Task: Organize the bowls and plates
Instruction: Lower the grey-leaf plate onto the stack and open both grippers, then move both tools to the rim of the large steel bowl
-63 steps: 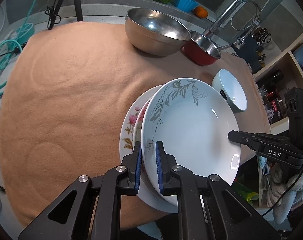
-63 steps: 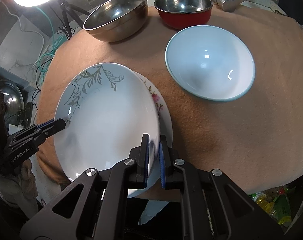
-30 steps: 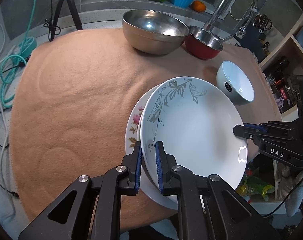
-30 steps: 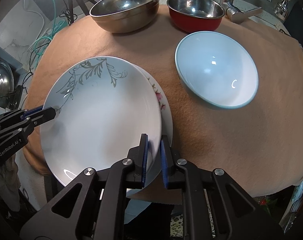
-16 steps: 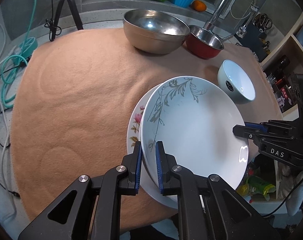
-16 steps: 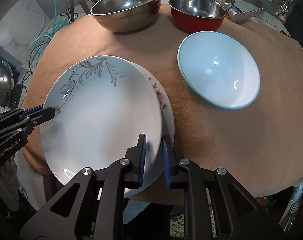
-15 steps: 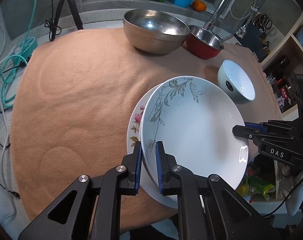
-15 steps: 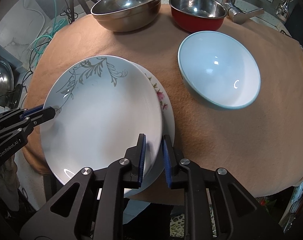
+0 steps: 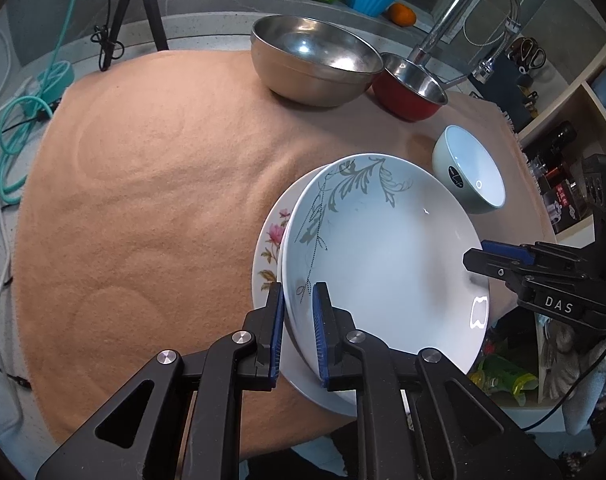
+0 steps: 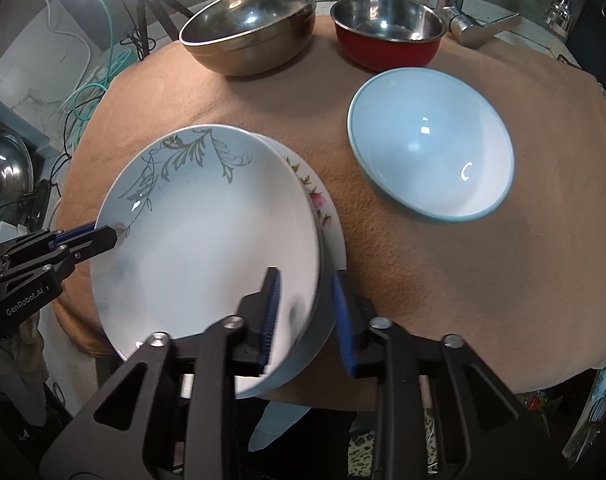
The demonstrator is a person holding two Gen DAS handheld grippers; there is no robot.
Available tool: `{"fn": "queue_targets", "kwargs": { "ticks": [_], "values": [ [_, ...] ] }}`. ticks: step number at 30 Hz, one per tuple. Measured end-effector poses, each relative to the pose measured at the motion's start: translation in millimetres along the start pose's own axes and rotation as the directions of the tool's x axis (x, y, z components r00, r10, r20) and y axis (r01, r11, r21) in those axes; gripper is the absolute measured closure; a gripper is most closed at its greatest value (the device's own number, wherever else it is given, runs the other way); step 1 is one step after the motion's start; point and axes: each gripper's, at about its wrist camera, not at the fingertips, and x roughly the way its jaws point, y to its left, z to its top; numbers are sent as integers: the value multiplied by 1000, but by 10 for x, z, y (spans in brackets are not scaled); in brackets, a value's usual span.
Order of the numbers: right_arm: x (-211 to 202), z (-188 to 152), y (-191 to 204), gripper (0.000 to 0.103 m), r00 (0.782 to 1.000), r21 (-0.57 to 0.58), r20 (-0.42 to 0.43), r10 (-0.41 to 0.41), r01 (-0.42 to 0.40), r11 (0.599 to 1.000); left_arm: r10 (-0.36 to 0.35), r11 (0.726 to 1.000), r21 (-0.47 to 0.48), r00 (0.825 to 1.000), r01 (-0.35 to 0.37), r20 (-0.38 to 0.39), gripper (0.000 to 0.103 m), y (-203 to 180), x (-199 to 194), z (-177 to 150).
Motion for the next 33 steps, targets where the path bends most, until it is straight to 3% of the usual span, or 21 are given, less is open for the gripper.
{"fn": "queue_targets", "kwargs": {
  "ticks": [5, 10, 11, 14, 25, 33],
  "values": [
    [-169, 33, -70, 57, 999, 20, 51, 10, -11, 1000, -16, 1000, -19, 1000, 16, 16, 88, 22, -76, 29],
    [-357, 64, -156, 34, 991, 61, 115, 67, -75, 995, -26, 999, -38, 998, 28, 53, 48, 44, -199, 74],
    [-396, 72, -171, 30, 989, 65, 130, 74, -83, 994, -28, 998, -47, 998, 31, 62, 46, 55, -220, 88],
    [-512, 103, -199, 18, 980, 71, 181, 82, -97, 993, -27, 997, -64, 996, 32, 80, 45, 91, -249, 143],
    [-770, 468, -262, 18, 962, 25, 266, 67, -77, 997, 6, 997, -78, 990, 5, 140, 45, 133, -336, 455],
    [-917, 866, -145, 18, 948, -84, 311, 64, -40, 996, 33, 997, -76, 982, -19, 188, 45, 153, -405, 807]
  ]
}}
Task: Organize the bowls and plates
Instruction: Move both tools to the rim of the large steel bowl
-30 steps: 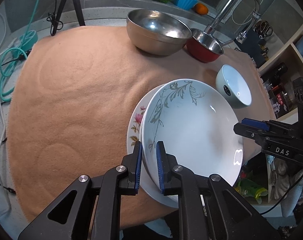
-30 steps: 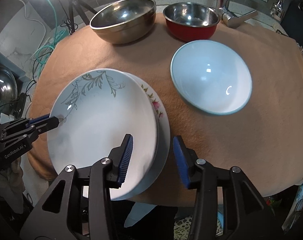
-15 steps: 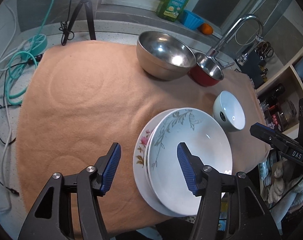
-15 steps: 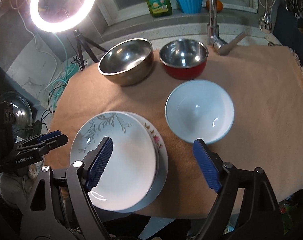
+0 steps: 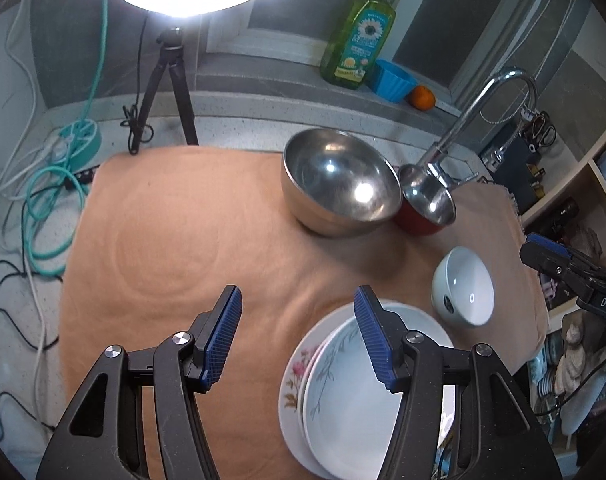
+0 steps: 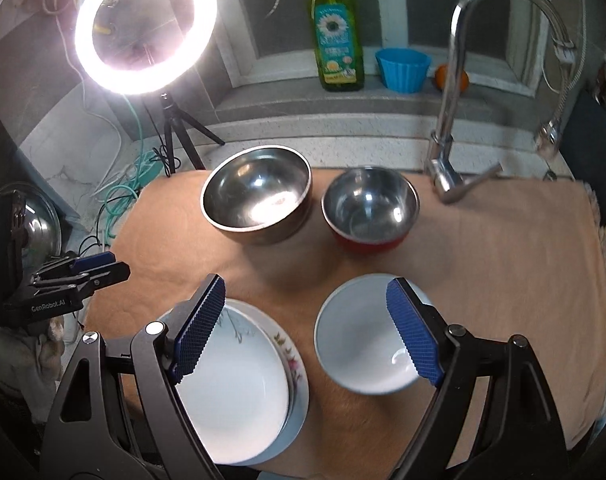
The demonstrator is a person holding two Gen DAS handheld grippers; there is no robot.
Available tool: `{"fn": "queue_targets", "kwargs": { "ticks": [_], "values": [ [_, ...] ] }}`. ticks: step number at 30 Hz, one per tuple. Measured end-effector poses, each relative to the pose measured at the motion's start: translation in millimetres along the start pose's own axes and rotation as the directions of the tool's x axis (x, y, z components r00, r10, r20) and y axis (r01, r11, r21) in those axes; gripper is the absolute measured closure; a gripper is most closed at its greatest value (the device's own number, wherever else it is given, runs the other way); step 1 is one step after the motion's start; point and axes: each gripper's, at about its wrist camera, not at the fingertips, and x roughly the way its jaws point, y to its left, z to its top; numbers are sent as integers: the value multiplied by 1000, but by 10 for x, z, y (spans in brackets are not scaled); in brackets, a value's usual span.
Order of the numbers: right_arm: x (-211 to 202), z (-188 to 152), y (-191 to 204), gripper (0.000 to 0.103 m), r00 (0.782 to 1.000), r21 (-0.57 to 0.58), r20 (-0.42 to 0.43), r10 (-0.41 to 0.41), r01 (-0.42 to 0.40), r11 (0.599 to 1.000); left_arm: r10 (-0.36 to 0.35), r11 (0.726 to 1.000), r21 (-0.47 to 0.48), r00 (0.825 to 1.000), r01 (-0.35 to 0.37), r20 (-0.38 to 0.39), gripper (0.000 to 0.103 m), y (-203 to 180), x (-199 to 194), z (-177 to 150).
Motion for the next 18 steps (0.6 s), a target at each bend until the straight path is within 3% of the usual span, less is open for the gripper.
{"fn": "queue_targets", "kwargs": {
  "ticks": [9, 18],
  "values": [
    [198, 475, -25, 18, 995, 5, -11, 99, -99, 995, 11, 1000, -11, 1000, -10, 23, 45, -4, 76, 385],
    [745, 944, -97, 18, 973, 65, -124, 195, -189, 980, -2, 998, -66, 999, 0, -37, 45, 23, 401, 708]
  ]
}}
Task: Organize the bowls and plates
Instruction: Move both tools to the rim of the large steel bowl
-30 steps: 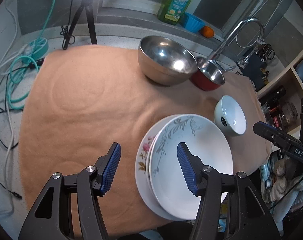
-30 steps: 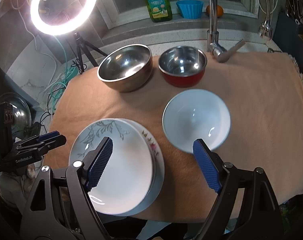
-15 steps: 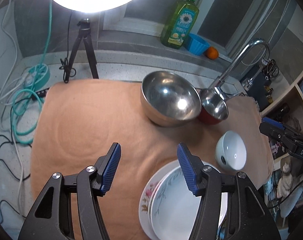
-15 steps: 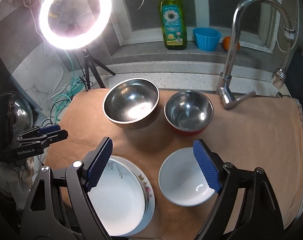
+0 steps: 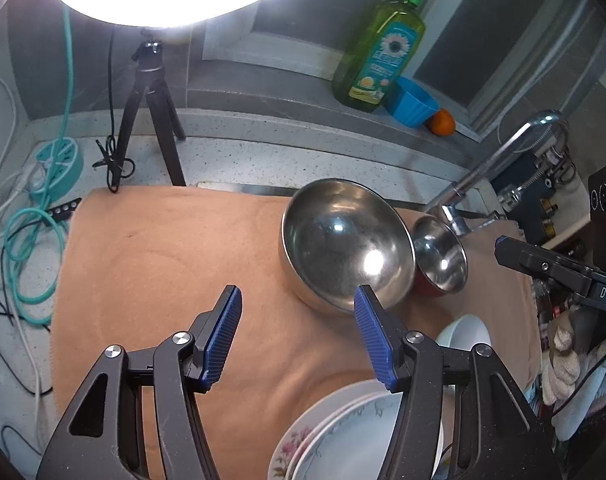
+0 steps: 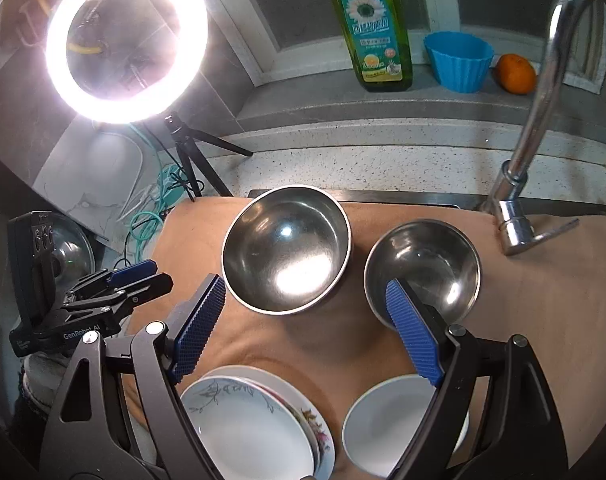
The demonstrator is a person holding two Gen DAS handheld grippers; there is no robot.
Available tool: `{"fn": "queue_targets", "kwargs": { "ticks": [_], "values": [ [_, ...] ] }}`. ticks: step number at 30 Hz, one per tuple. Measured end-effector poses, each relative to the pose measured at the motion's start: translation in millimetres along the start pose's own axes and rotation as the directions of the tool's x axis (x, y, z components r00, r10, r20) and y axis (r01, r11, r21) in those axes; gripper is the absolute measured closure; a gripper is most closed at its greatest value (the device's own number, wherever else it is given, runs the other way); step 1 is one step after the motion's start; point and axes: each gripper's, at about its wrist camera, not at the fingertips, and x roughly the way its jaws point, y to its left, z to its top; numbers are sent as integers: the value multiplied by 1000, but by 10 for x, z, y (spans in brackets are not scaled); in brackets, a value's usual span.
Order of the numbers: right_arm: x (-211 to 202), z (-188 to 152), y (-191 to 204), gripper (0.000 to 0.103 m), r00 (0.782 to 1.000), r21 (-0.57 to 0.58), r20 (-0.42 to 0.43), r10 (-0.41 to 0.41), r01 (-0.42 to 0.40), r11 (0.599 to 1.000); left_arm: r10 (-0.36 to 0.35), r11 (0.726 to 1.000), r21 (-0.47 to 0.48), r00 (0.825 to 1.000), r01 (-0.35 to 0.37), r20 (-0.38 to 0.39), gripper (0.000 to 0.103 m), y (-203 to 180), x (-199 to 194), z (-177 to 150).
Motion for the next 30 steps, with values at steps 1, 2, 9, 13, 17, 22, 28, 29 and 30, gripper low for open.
{"fn": "queue_targets", "kwargs": {
  "ticks": [1, 2, 9, 13, 17, 22, 28, 29, 30],
  "values": [
    [59, 46, -19, 19, 1000, 4, -12, 1, -1, 1000, 1, 1000, -8, 1000, -1, -6, 45, 7, 34, 31],
    [117, 92, -42, 19, 1000, 9, -21, -3, 3, 1000, 3, 1000, -12, 1000, -3, -8, 45, 13, 64, 57],
    [507, 295, -191, 40, 995, 27, -92, -31, 34, 999, -21, 997, -74, 999, 18, -44, 45, 78, 291, 204],
    [667, 369, -274, 51, 993, 50, -118, -28, 34, 998, -22, 996, -86, 998, 17, -58, 45, 91, 383, 261],
    [775, 432, -315, 52, 991, 62, -135, -20, 29, 998, -24, 995, -98, 997, 17, -71, 48, 121, 467, 320],
    [881, 469, -337, 64, 988, 65, -152, -23, 33, 997, -18, 996, -94, 996, 10, -86, 53, 131, 565, 352],
    [964, 494, -343, 71, 987, 62, -157, -29, 40, 997, -11, 996, -88, 996, 3, -92, 71, 150, 662, 378],
    [991, 496, -349, 73, 986, 62, -163, -32, 42, 997, -8, 996, -87, 996, 0, -94, 73, 152, 679, 379],
    [1007, 496, -356, 75, 985, 62, -167, -32, 43, 997, -7, 996, -87, 996, -1, -94, 78, 156, 691, 379]
  ]
}}
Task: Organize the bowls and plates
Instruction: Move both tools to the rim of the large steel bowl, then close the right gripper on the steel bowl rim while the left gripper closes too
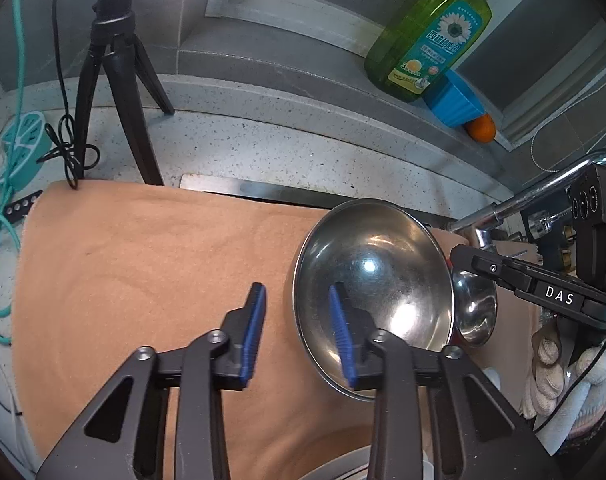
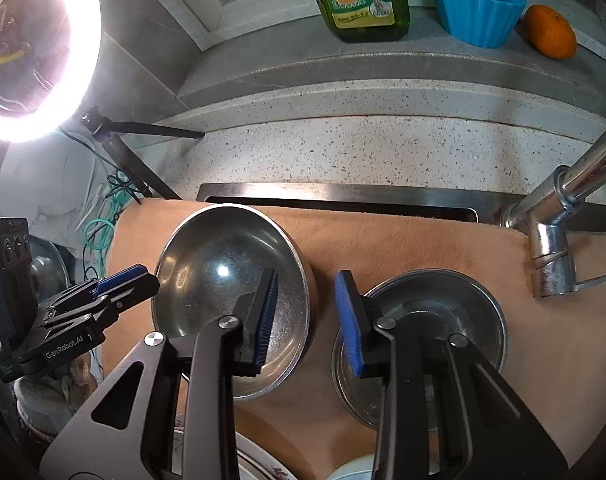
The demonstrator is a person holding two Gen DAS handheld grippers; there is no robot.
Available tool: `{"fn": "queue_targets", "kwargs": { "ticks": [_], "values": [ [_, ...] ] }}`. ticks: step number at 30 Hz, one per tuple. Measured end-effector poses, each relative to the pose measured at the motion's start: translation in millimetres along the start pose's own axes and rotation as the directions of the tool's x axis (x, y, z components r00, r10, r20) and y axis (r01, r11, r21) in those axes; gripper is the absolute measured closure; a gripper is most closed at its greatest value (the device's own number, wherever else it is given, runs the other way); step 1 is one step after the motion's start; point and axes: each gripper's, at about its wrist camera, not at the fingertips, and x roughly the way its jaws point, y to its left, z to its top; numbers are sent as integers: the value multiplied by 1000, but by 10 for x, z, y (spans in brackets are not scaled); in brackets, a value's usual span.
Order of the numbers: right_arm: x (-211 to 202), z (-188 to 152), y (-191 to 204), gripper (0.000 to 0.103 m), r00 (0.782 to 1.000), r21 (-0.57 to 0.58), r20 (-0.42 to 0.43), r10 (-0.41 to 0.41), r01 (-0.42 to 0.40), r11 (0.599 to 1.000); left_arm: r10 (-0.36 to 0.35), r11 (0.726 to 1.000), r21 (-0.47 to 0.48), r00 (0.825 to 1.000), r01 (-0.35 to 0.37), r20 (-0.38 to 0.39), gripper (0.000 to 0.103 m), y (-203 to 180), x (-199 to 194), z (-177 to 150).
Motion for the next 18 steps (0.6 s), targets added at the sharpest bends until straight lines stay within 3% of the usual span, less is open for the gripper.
{"fn": "queue_targets", "kwargs": {
  "ticks": [5, 9, 18],
  "values": [
    [94, -12, 14, 82, 1000, -10, -22, -7, 7, 1000, -3, 1000, -4, 1000, 3, -15, 89, 47, 68, 2],
    [163, -30, 22, 94, 999, -14, -40, -12, 12, 1000, -15, 1000, -3, 1000, 15, -22, 96, 62, 112, -14],
    [199, -77, 43, 95, 999, -12, -45, -28, 27, 1000, -23, 1000, -8, 999, 23, -24, 96, 66, 136, -32]
  ]
}}
